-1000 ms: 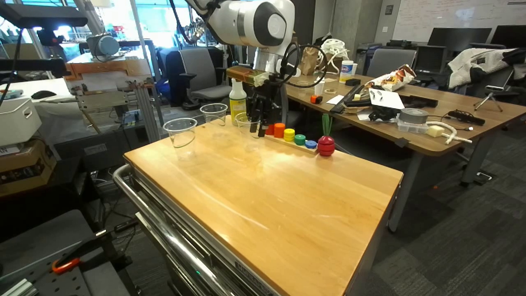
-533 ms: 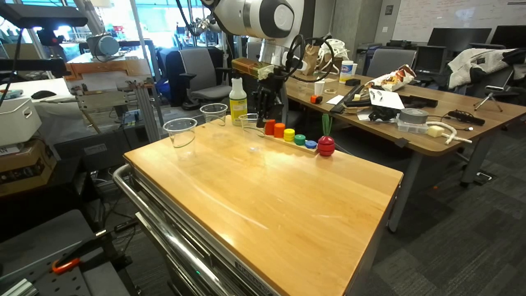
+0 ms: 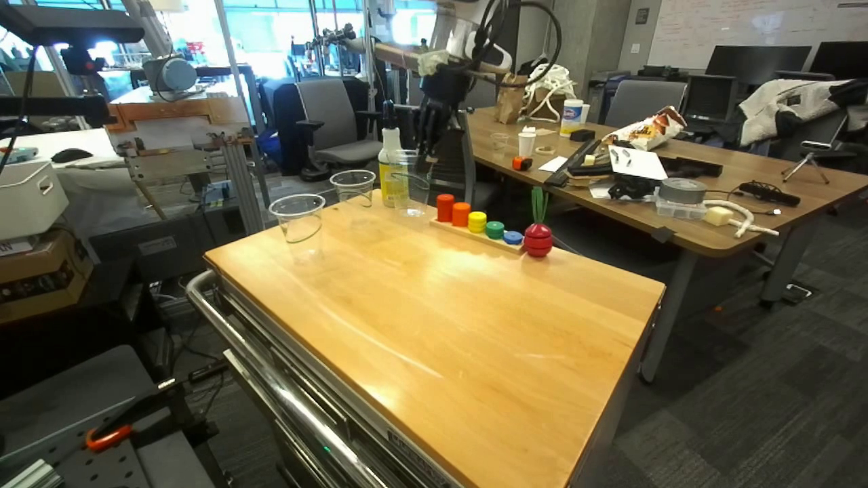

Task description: Stack the three cups on the table together

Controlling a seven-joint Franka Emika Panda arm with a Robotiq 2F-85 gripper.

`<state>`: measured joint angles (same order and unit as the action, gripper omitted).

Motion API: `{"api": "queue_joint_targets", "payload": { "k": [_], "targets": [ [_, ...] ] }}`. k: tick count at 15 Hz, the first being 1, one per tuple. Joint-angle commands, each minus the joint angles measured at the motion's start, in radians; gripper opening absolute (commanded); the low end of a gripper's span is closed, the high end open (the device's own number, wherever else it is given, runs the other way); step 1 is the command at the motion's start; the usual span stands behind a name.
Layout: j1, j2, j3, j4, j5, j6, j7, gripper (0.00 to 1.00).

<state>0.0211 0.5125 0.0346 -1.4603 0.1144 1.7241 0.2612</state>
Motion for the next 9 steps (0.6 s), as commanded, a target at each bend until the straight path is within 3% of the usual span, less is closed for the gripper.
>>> {"api": "queue_joint_targets", "payload": {
  "k": [1, 6, 9],
  "targets": [
    [0.022, -0.216, -0.001, -0.140, 0.009, 0.003, -0.010, 0.01],
    [0.042, -0.402, 0.036, -0.286, 0.047, -0.006, -0.083, 0.01],
    [0.060, -0.464, 0.055, -0.388, 0.059, 0.055, -0.130, 0.01]
  ]
}}
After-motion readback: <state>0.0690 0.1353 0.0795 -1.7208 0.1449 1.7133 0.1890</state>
